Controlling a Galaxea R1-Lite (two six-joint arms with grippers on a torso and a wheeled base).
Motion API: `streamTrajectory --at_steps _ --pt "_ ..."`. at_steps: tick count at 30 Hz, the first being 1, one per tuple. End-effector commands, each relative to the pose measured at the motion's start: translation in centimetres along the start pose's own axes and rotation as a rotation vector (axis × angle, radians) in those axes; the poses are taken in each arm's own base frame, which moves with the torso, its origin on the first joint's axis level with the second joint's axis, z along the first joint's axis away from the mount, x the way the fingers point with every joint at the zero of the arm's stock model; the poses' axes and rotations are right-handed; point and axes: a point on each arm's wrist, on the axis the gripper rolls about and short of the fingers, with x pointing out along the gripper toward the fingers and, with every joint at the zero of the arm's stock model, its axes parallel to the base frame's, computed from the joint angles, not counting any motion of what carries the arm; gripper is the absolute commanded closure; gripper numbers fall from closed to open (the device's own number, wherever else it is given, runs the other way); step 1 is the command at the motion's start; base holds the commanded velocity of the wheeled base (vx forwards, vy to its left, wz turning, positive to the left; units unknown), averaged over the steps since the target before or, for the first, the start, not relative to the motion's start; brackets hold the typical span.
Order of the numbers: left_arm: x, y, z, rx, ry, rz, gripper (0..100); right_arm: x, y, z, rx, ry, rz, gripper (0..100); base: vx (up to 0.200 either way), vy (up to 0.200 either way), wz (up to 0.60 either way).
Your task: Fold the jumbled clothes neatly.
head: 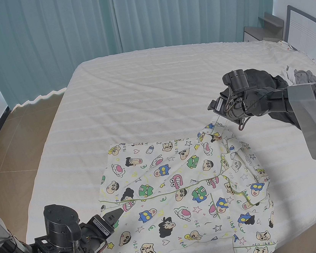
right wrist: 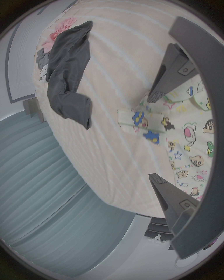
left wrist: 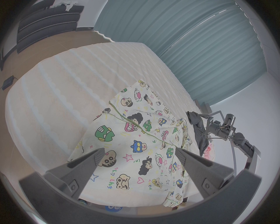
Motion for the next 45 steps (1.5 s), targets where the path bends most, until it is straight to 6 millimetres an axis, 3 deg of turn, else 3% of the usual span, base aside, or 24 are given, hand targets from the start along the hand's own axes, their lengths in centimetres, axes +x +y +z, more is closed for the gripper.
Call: streamTrajectory --at_steps 1,4,8,10,16,24,29,37,45 --pt "-0.2 0.0 -0.1 0.003 0.003 -0.006 0 0.6 -1.0 -0.5 -0.002 0.042 -0.049 0 0.000 0.000 0.00" --pt "-0.2 0.0 -0.1 0.003 0.006 -0.007 0 0.4 -1.4 -0.4 0.005 0.065 -0.074 0 0.000 0.000 0.00" --pt "-0.2 0.0 -0.1 0.004 0.010 -0.010 0 -2.3 -0.5 1.3 0.045 0.056 -0.057 0 0.000 0.000 0.00" --pt "-0.2 0.0 -0.1 0.004 0.009 -0.009 0 -2.9 -0.7 1.1 0.041 0.073 -0.059 0 0.000 0.000 0.00" --pt "-0.2 -0.1 0.0 0.011 -0.009 -0.006 0 -6.1 -2.7 -0.5 0.004 0.070 -0.009 0 0.000 0.000 0.00" --pt "-0.4 0.3 -0.2 0.014 0.008 0.005 0 -8.0 -5.8 -3.9 -0.084 0.036 0.070 0 0.100 0.000 0.00" --pt "-0.4 0.2 -0.2 0.015 0.003 0.003 0 -7.8 -6.2 -4.4 -0.074 0.012 0.113 0 0.200 0.000 0.00" --pt "-0.4 0.2 -0.2 0.015 0.001 0.002 0 -7.3 -5.4 -5.3 -0.035 0.038 0.139 0 0.000 0.000 0.00" --pt "-0.3 0.2 -0.2 0.015 0.001 0.004 0 -4.7 -3.7 -7.1 0.116 0.092 0.160 0 0.000 0.000 0.00"
